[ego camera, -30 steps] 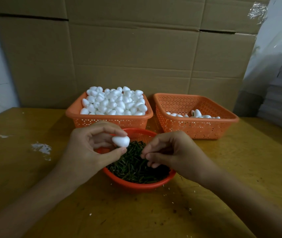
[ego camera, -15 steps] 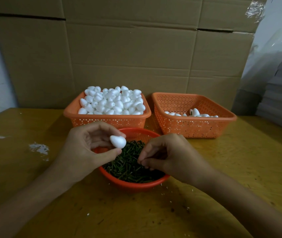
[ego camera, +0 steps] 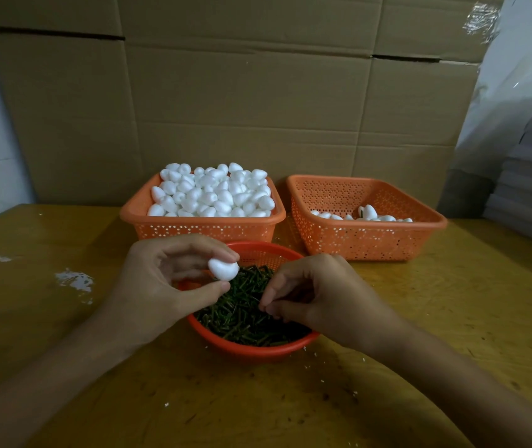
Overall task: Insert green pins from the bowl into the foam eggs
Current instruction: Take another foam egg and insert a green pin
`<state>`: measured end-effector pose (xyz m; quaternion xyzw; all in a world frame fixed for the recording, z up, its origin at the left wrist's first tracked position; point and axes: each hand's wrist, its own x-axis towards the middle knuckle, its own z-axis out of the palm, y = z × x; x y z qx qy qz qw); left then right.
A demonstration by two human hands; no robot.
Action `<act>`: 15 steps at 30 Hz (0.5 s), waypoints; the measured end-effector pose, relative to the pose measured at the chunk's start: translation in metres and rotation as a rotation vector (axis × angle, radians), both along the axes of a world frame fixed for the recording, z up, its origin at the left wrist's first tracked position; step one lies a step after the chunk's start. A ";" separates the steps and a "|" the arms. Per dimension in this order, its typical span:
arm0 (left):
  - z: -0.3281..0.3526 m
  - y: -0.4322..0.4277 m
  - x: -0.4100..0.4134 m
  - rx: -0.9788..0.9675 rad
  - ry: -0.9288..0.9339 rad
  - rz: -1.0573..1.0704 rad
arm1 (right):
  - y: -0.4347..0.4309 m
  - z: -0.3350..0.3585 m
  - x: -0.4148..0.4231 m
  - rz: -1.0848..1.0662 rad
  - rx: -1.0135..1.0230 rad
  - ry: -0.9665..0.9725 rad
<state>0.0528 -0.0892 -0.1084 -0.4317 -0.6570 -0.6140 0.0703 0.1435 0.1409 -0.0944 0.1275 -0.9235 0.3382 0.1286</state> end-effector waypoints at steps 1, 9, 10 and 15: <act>0.000 -0.001 -0.001 0.008 -0.007 -0.007 | 0.000 0.000 0.000 0.000 0.001 -0.002; -0.002 0.000 -0.002 -0.023 0.009 0.008 | -0.001 0.000 0.000 -0.013 0.020 -0.007; -0.002 0.000 -0.002 -0.024 0.003 0.007 | -0.001 0.000 0.000 -0.013 0.020 -0.006; -0.002 -0.002 -0.006 -0.038 -0.005 -0.020 | 0.000 0.000 0.000 -0.007 0.014 -0.009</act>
